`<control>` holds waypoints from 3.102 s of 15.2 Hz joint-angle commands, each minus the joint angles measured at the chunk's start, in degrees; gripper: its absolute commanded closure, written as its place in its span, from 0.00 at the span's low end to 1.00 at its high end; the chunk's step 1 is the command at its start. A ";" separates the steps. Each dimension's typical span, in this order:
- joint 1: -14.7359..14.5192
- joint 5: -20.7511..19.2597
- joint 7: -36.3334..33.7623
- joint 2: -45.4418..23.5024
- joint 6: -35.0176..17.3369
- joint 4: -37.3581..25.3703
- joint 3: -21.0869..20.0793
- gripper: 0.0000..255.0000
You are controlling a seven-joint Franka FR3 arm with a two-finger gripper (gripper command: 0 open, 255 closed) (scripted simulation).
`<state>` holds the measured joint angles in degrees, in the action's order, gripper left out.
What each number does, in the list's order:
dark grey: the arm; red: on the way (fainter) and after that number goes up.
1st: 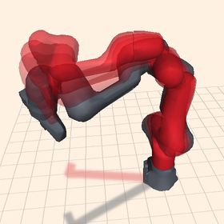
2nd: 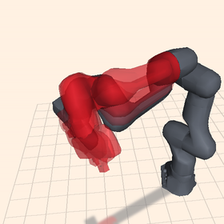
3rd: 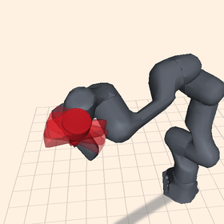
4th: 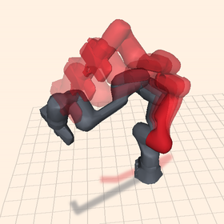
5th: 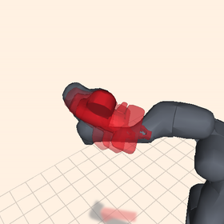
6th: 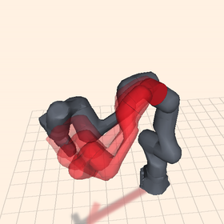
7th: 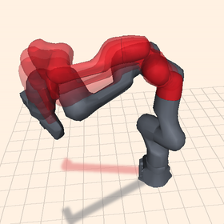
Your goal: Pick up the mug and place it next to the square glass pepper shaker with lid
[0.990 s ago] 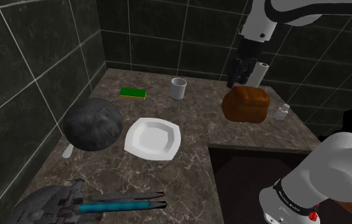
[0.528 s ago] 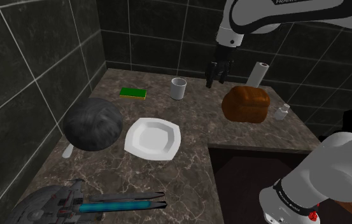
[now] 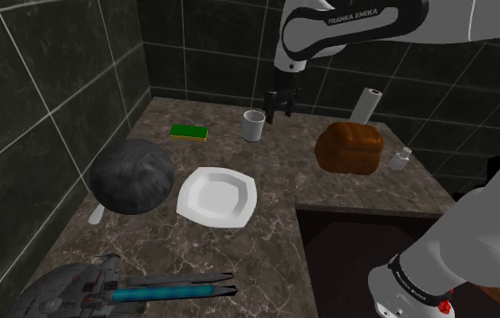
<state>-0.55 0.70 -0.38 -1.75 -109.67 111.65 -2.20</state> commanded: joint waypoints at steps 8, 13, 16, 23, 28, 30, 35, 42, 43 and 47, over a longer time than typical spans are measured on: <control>-1.41 -4.50 -2.37 -21.15 0.19 -21.64 0.07 0.00; -2.15 -5.86 -2.83 -29.74 1.46 -31.58 0.49 0.00; -2.06 -5.92 -2.89 -30.15 -0.63 -29.90 0.53 0.00; -1.96 -6.00 -2.96 -30.82 -3.02 -28.19 0.59 0.00; -1.96 -6.00 -2.96 -30.82 -3.01 -28.19 0.59 1.00; -1.96 -6.00 -2.96 -30.82 -3.01 -28.19 0.59 1.00; -1.96 -6.00 -2.96 -30.82 -3.01 -28.19 0.59 1.00; -1.97 -5.88 -2.72 -29.63 0.17 -30.19 0.55 1.00; -1.98 -5.86 -2.67 -29.42 0.83 -30.64 0.54 1.00; -2.00 -5.77 -2.47 -28.72 3.51 -32.63 0.51 1.00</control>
<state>-2.63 -5.10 -3.01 -30.48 -106.83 79.70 -1.71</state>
